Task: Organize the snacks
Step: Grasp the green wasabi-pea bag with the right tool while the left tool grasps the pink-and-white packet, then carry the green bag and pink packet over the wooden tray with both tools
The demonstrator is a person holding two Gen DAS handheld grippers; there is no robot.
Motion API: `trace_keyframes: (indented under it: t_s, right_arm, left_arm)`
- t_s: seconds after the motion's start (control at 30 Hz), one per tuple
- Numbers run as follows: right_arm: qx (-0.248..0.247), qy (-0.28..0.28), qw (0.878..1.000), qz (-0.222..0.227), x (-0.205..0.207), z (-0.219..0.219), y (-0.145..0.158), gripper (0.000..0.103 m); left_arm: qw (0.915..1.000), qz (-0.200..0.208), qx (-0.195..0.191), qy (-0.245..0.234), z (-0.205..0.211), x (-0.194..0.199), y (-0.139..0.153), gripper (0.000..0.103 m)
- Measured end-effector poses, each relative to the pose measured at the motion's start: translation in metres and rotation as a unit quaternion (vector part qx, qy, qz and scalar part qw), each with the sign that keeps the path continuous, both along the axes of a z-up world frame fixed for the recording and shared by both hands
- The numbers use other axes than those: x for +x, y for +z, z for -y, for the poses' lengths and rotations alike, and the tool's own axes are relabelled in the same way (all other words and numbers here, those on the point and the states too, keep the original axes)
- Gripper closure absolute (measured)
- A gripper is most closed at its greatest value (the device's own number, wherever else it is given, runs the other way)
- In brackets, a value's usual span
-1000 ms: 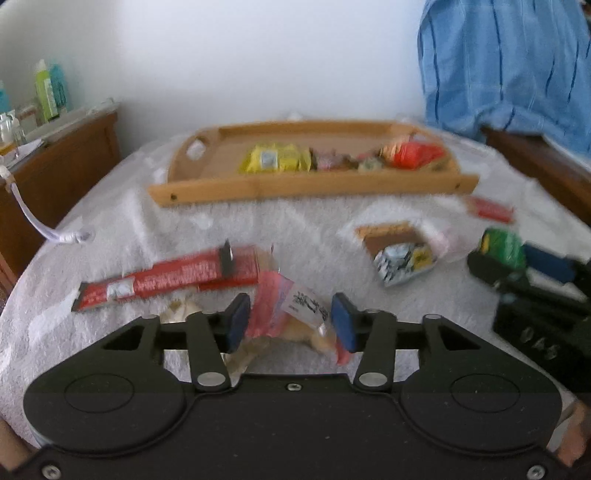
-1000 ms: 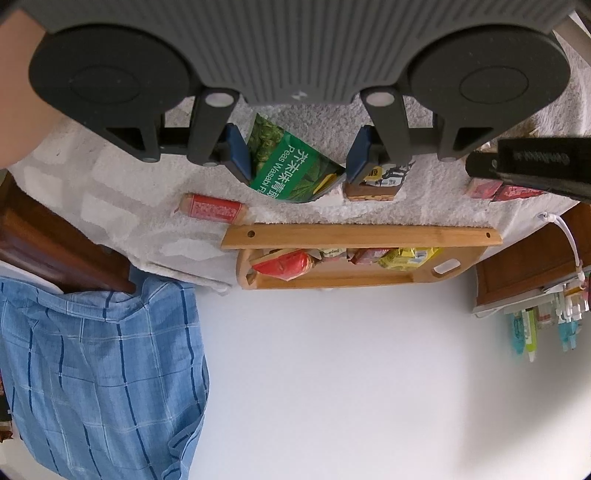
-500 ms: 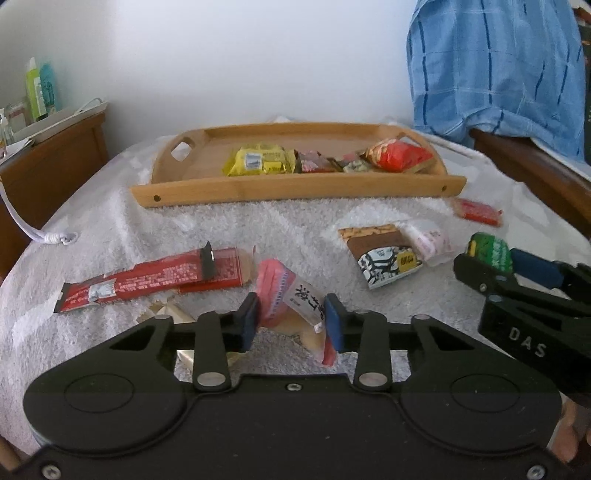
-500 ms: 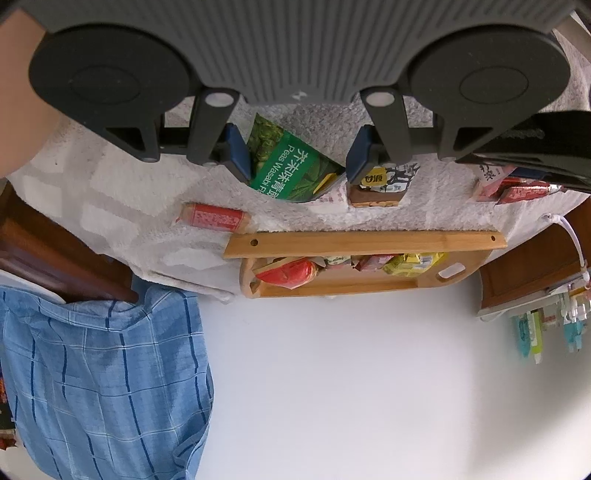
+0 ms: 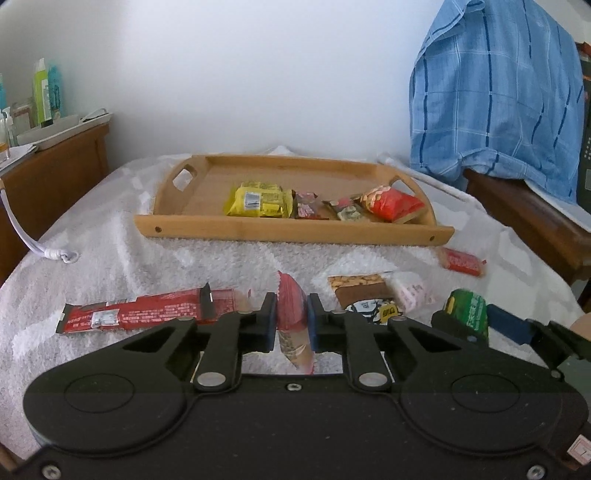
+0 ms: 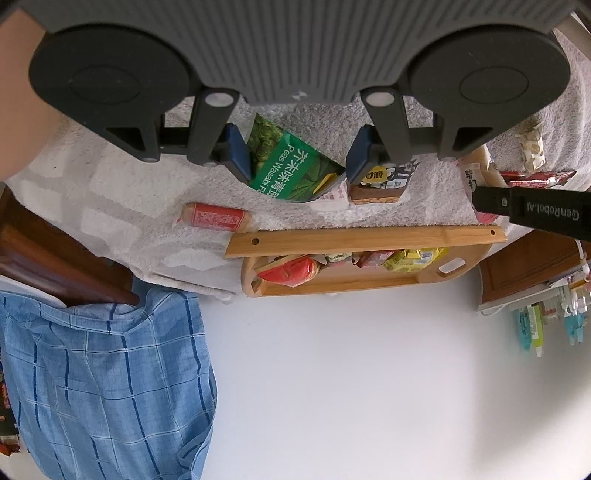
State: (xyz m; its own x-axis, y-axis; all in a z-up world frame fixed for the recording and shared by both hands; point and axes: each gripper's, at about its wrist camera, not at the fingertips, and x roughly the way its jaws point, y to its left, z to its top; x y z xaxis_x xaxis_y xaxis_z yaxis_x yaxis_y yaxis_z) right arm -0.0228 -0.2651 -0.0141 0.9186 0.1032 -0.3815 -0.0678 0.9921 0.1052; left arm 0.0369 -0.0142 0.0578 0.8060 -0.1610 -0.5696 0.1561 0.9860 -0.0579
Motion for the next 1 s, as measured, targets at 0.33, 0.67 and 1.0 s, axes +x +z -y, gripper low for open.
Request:
trace_keyframes:
  t_s: [0.33,0.67,1.0]
  right_arm:
    - [0.044,-0.014,0.999,-0.020,0.007,0.012,-0.002,0.044]
    - [0.033,-0.007,0.999,-0.022,0.007,0.009,-0.002,0.044]
    - [0.032,0.031,0.999,0.008,0.023,0.012,0.015,0.045]
  left_arm:
    - [0.9983,-0.045,0.034,0.013,0.007,0.009,-0.032,0.067]
    - [0.9994,-0.019,0.027,0.013,0.010,0.004,-0.029,0.084]
    - [0.9999,0.008,0.010,0.004,0.011,0.019,0.012,0.084]
